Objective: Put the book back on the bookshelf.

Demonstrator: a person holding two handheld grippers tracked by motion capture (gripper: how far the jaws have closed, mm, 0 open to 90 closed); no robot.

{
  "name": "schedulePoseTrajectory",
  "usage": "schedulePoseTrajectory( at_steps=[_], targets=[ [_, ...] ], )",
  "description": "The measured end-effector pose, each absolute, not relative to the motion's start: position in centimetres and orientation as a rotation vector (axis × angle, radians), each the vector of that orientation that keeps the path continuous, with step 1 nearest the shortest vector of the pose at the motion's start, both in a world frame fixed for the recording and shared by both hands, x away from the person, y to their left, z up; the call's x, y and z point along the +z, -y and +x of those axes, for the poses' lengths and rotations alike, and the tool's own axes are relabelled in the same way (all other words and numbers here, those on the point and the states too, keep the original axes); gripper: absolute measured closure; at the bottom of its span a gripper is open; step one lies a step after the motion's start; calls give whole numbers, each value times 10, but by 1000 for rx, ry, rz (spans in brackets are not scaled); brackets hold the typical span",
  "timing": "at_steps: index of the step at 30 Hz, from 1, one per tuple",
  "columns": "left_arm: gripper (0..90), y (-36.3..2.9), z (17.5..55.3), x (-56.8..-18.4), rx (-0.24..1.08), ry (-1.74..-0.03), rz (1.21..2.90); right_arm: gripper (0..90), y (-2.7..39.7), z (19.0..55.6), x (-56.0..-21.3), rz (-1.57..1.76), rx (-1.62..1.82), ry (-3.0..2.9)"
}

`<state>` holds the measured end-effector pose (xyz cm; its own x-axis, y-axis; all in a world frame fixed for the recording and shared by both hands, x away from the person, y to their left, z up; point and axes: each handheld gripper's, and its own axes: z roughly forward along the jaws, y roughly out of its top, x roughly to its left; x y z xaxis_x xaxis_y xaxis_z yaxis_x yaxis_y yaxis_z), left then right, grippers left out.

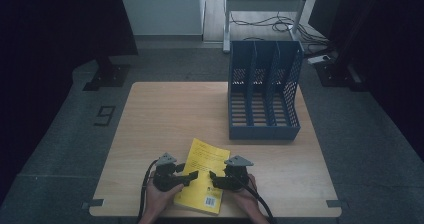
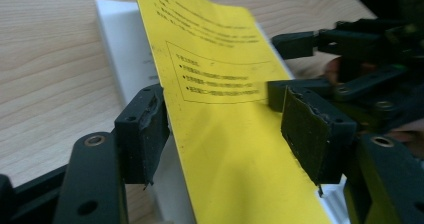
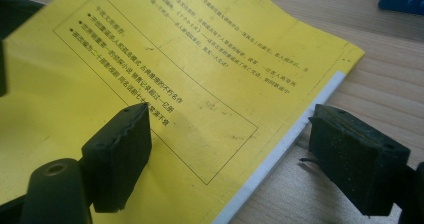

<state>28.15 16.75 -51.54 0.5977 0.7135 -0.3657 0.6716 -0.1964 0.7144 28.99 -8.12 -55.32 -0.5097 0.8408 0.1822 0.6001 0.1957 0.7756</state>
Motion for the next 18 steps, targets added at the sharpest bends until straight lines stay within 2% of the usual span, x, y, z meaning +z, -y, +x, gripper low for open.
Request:
schedulePoseTrajectory(
  at_steps=[10,18],
  targets=[
    [370,-158,280,-518,41,-1079,1994,166,82,290,-553,1369,1221,-2189],
    [416,-161,287,-520,32,-1079,1993,166,81,291,-553,1367,1219,-2190]
  ],
)
